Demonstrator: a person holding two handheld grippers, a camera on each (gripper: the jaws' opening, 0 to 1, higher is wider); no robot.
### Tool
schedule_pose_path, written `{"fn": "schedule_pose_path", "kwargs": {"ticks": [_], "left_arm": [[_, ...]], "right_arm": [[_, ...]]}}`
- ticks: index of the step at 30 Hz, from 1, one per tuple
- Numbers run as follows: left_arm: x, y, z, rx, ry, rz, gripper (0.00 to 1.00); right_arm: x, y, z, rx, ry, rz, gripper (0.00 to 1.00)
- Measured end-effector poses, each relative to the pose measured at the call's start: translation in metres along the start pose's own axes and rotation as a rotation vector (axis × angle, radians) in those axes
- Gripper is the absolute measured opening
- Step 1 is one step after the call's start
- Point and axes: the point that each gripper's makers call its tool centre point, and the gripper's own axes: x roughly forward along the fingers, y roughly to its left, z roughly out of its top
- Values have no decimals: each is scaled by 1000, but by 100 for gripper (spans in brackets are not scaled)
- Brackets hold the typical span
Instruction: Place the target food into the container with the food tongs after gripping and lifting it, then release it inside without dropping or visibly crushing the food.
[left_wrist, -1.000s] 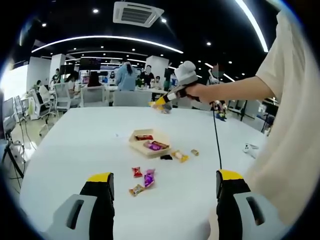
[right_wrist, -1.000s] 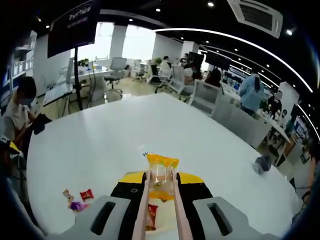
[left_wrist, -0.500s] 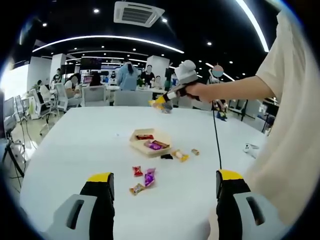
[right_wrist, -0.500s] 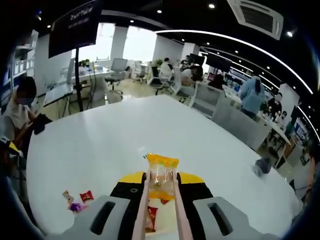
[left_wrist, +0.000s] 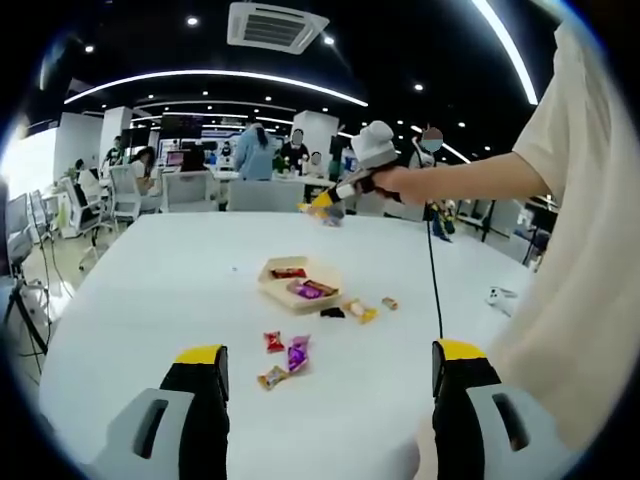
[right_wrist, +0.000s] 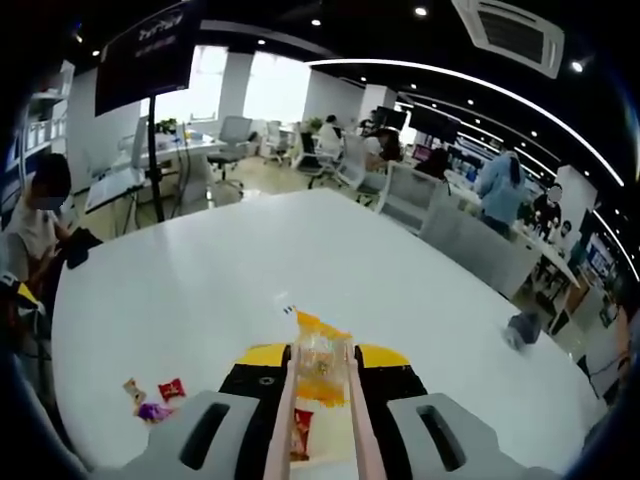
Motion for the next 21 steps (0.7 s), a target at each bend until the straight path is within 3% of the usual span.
{"fn": "schedule_pose_path", "kwargs": {"ticks": [13,21], "left_arm": [[1,-1,2,6,-3,-2,83],[1,-2,4,9,-12,-5,83]], "right_arm": [[-2,-2,0,13,-5,-3,25],[-11,-3,-11,39,6,-9,25]]}}
